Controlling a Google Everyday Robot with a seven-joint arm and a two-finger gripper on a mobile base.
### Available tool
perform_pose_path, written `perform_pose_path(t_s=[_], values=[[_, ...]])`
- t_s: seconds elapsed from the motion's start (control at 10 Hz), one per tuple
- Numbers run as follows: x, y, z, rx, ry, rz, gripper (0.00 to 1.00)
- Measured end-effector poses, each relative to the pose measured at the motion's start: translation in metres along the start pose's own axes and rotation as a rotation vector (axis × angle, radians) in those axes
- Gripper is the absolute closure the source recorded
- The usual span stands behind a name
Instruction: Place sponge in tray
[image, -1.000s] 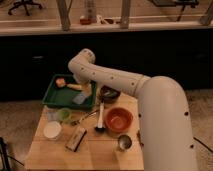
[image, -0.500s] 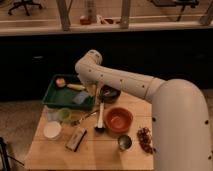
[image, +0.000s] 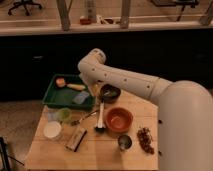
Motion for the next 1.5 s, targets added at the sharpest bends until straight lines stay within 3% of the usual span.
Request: perform_pose_path(t_s=[0.6,1.5], values=[[0.012,0.015,-0.010,-0.005,-0.017,-0.015,0.20],[0.012,0.014,-0.010,-0.006,-0.018,-0.017,0.20]])
